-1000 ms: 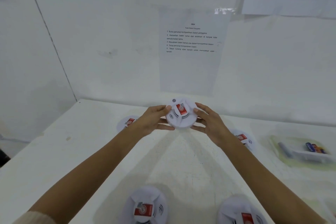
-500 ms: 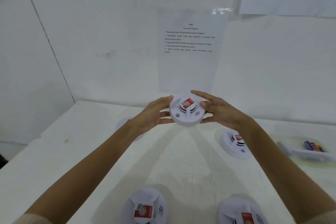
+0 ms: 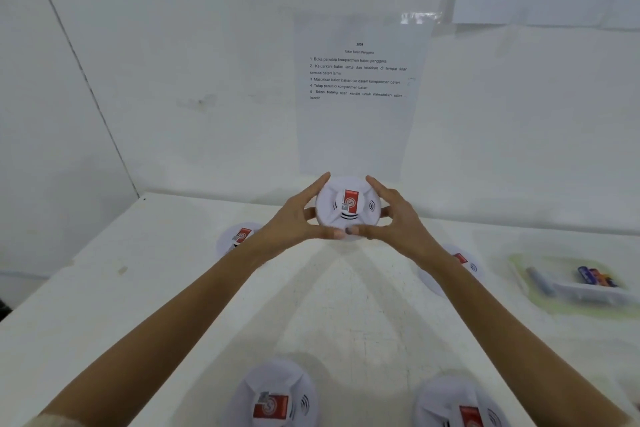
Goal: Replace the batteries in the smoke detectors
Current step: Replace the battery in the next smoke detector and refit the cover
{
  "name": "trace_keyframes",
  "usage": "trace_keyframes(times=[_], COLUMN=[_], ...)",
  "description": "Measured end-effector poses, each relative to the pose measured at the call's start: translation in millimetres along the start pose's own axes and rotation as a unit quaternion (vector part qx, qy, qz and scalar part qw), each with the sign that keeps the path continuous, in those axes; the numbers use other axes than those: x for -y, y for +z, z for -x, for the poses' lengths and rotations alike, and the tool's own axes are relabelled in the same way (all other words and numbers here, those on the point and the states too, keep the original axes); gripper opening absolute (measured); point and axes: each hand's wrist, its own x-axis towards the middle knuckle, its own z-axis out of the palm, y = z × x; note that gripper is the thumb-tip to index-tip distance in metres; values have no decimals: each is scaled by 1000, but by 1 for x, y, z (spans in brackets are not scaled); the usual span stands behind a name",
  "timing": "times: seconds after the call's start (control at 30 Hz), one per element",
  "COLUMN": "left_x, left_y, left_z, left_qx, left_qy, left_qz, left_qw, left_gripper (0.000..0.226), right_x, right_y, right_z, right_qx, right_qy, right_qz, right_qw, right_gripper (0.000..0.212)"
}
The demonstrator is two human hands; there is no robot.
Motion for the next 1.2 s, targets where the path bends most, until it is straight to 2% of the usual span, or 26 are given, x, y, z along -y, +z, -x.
trace_keyframes(times=[0.07, 0.23, 0.37, 0.47, 0.57, 0.73, 1.2], left_x=[1, 4, 3, 1, 0, 2, -2], left_y=[-1, 6, 3, 0, -1, -2, 0], left_z=[-4, -6, -5, -5, -4, -3, -2], left_qx=[8, -56, -70, -67, -64, -78, -88], left_qy=[22, 75, 107, 109, 118, 130, 150], left_qz=[-40, -54, -98, -121, -137, -164, -157], left_qw=[999, 994, 987, 984, 981, 975, 972], left_gripper=[98, 93, 91, 92, 92, 89, 87], right_x=[-1, 3, 7, 7, 7, 6, 10], right_y=[-1, -3, -6, -8, -6, -1, 0], right_z=[-2, 2, 7, 7, 7, 9, 8], right_qx=[-5, -8, 35, 50, 34, 25, -3], right_qy=[-2, -26, -60, -70, -71, -67, -75], right_qz=[-6, 35, 33, 19, 17, 14, 25], right_qw=[1000, 999, 997, 996, 997, 997, 997], right_gripper=[83, 87, 88, 84, 83, 90, 93])
